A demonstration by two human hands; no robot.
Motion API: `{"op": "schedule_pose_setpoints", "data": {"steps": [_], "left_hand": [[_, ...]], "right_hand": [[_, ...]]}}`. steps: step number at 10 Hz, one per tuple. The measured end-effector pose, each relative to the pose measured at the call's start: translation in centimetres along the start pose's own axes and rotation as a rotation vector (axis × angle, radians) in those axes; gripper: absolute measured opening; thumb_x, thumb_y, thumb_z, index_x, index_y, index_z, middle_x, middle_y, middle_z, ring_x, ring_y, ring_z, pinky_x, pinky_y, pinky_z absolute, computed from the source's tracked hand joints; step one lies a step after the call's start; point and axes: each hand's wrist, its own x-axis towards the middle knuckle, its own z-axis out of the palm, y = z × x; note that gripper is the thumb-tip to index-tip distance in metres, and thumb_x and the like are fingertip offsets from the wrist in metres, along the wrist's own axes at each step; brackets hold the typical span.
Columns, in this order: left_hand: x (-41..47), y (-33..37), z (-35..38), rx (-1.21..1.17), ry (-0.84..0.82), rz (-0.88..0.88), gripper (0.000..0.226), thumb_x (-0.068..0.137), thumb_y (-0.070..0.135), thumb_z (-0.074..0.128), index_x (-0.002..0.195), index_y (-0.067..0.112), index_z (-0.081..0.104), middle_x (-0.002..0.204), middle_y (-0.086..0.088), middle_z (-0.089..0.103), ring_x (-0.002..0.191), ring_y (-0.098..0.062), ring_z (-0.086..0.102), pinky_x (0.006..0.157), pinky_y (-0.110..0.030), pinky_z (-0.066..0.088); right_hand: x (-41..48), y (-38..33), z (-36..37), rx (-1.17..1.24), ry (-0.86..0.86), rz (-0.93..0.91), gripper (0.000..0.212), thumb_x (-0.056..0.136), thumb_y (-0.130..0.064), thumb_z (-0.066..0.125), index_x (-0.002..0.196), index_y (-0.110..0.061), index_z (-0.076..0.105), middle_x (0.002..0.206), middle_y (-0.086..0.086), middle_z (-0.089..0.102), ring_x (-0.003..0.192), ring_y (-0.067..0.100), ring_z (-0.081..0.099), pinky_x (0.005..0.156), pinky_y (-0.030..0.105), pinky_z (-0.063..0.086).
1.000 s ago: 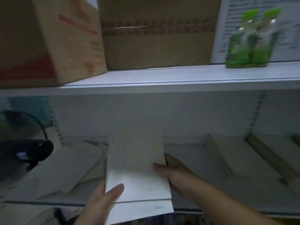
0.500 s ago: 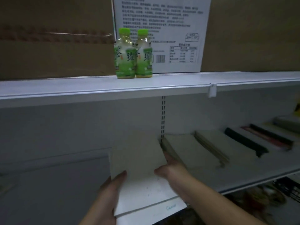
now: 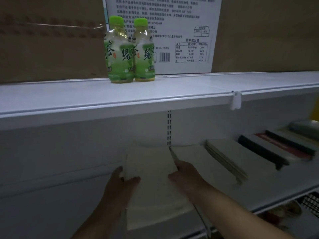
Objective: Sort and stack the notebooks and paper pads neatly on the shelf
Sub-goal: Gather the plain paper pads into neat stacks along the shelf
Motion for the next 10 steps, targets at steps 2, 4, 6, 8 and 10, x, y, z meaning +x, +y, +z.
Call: {"op": "schedule_pose_setpoints", "data": {"steps": [2,4,6,8,10], "left_hand": [[2.9,-1.3,0.1,0.311,-0.038,0.06,0.08,0.052,0.021,0.085,0.125,0.01,0.054,0.12,-0.012,0.062,0.095,-0.023,0.063,0.078,-0.037,0.054],[1.9,-1.5,-1.2,0.832,-0.431,0.079,0.147,0.049,0.042,0.09,0.144,0.033,-0.022,0.156,-0.009,-0.022,0.146,-0.02,0.009,0.105,-0.018,0.027],[1.9,-1.8,-0.4,1.065,-0.391,0.175,0.134,0.063,0.027,0.084,0.144,0.038,-0.022,0.152,-0.016,-0.03,0.135,-0.024,0.039,0.086,-0.02,0.044],[2.1,-2.8,-1.4,0.896,-0.376,0.208,0.128,0.062,0.023,0.086,0.146,0.045,-0.008,0.155,-0.003,-0.026,0.144,-0.018,0.018,0.088,-0.013,0.038],[1.6,-3.8,-1.9,0.829,-0.373,0.191,0.119,0.07,0.031,0.082,0.15,0.033,-0.007,0.153,0.004,-0.03,0.146,-0.013,0.005,0.106,-0.018,0.026]], "right_hand": [[3.0,-0.2,1.2,-0.153,0.019,0.04,0.043,0.085,0.005,0.044,0.123,-0.01,0.057,0.094,0.001,0.058,0.073,0.018,0.057,0.065,0.022,0.056],[4.3,0.9,2.1,-0.379,0.06,-0.03,0.055,0.088,-0.002,0.04,0.14,-0.02,0.042,0.14,0.004,0.046,0.118,0.026,0.052,0.095,0.028,0.046],[5.1,1.6,3.3,-0.657,-0.039,-0.092,0.057,0.093,-0.02,0.045,0.147,-0.015,0.026,0.148,0.009,0.033,0.129,0.026,0.041,0.102,0.029,0.039],[5.4,3.4,5.3,-0.902,0.086,-0.195,0.057,0.092,-0.039,0.02,0.141,-0.014,0.033,0.148,0.017,0.029,0.129,0.031,0.038,0.102,0.032,0.035],[5.8,2.8,5.3,-1.011,0.04,-0.157,0.047,0.095,-0.028,0.034,0.141,-0.018,0.03,0.143,0.025,0.03,0.127,0.041,0.038,0.101,0.044,0.039]]}}
